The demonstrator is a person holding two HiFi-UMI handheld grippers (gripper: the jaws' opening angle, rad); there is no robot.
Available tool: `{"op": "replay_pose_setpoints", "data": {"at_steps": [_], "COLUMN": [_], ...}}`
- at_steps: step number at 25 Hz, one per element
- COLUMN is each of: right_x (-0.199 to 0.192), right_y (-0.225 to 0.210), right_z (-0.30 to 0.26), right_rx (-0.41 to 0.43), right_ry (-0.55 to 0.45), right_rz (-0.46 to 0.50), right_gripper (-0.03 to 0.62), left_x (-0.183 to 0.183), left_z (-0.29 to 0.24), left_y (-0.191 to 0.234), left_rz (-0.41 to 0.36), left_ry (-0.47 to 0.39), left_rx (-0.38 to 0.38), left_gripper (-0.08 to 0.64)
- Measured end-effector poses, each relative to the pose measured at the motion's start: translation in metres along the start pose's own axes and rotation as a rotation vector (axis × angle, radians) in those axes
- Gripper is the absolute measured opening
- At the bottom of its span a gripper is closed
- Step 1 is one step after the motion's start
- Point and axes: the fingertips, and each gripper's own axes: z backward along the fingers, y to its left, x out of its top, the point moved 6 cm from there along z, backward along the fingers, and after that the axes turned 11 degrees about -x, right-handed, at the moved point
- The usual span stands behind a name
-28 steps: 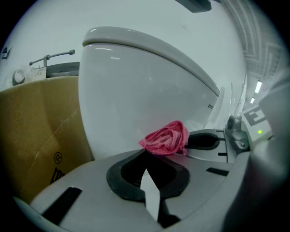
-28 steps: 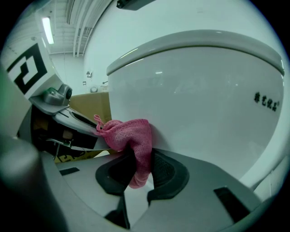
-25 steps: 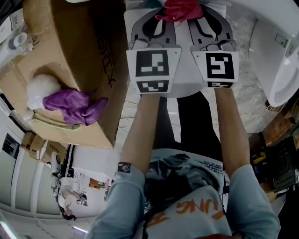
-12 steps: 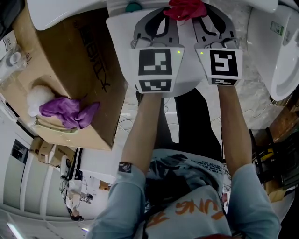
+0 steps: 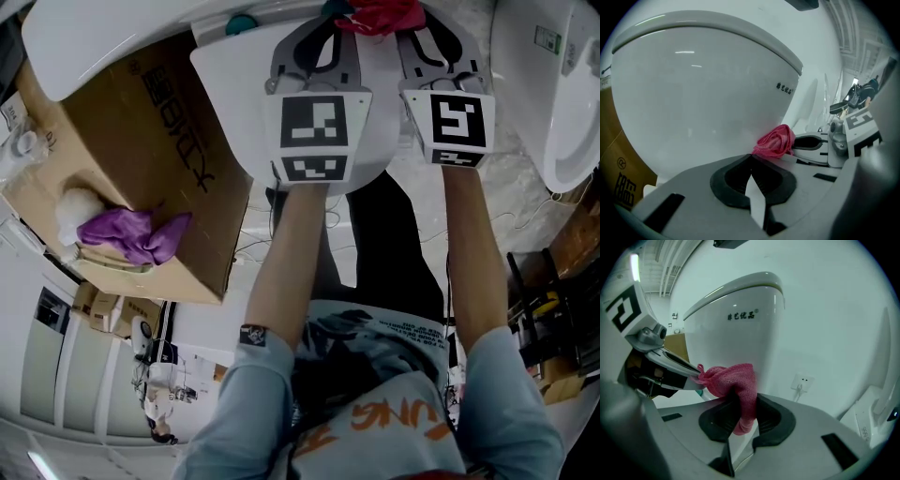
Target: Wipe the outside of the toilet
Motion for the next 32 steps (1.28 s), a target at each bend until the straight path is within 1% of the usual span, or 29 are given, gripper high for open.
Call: {"op": "replay_pose_setpoints", "data": {"at_steps": [6, 9, 11, 16, 19, 22, 24, 28, 32], "right_x": [-0.013, -0.016, -0.016, -0.005, 0.011, 0.029, 0.038, 0.054, 0.067], "right_y": [-0.019, -0.016, -0.004, 0.052, 0.099, 0.147, 0.172, 0.215, 0.251], "right_z": [0.005, 0.011, 0.015, 0.016, 0.011, 0.003, -0.005, -0.023, -0.039], "right_rx": [-0.051, -0.056, -0.044, 0.005, 0.086, 0.182, 0.227, 0.271, 0.296], "right_ry": [0.029, 0.038, 0.044, 0.047, 0.027, 0.001, -0.009, -0.024, -0.036], "right_rz": [-0.005, -0.002, 0.001, -0.029, 0.012, 0.064, 0.094, 0.13, 0.167], "right_gripper": [0.092, 0.092, 0.092, 0.092, 0.092, 0.092, 0.092, 0.092, 0.092], "left_x": [-0.002, -0.006, -0.01, -0.024, -0.034, -0.048, -0.057, -0.071, -0.079], "left_z": [-0.003, 0.006, 0.014, 0.049, 0.075, 0.101, 0.117, 0.143, 0.159], "left_y": [-0.003, 0.004, 0.013, 0.049, 0.076, 0.103, 0.118, 0.149, 0.177], "left_rz": [0.007, 0.017, 0.03, 0.065, 0.088, 0.134, 0.166, 0.205, 0.225], "left_ry": [0.0, -0.005, -0.01, -0.023, -0.034, -0.046, -0.053, -0.062, -0.07], "left_rx": [-0.005, 0.004, 0.018, 0.073, 0.114, 0.167, 0.197, 0.231, 0.244], "left_gripper": [0.026, 0.026, 0.026, 0.026, 0.026, 0.026, 0.026, 0.026, 0.026]}}
